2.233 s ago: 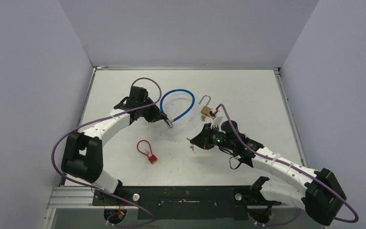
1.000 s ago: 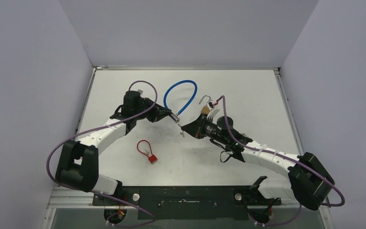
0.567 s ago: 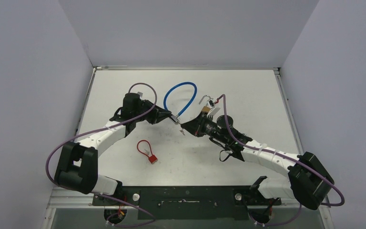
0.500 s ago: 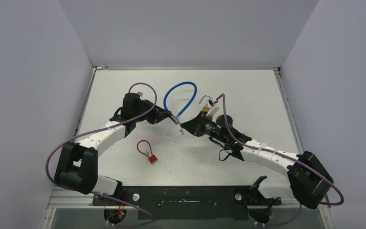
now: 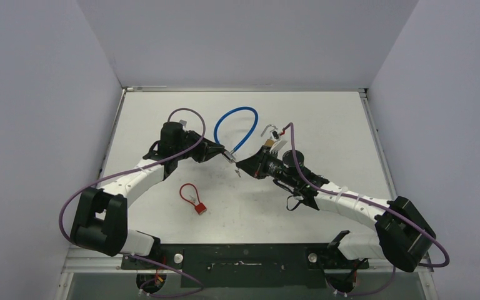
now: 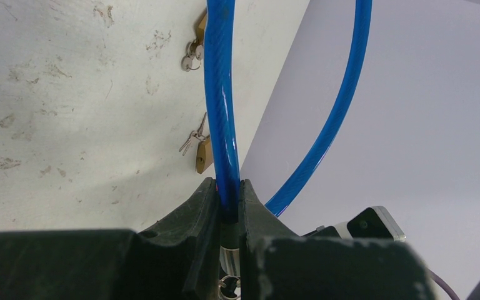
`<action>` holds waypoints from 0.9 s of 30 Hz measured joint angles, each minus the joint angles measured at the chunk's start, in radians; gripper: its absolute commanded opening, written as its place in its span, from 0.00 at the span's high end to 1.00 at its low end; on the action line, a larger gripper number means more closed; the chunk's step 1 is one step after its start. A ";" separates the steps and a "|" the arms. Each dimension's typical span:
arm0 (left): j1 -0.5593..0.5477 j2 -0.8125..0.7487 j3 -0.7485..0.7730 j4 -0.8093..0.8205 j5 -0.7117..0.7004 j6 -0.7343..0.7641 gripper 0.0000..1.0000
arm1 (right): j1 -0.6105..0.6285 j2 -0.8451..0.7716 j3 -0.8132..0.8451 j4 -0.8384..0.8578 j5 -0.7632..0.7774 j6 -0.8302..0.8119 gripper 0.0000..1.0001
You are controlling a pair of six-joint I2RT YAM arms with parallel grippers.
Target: Unlock with the key
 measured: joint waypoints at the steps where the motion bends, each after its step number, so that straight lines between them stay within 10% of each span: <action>1: 0.000 0.000 0.000 0.000 0.000 0.000 1.00 | 0.000 0.000 0.000 0.000 0.000 0.000 1.00; 27: 0.000 0.000 0.000 -0.001 -0.006 0.003 1.00 | 0.000 -0.042 -0.035 0.011 0.001 -0.008 1.00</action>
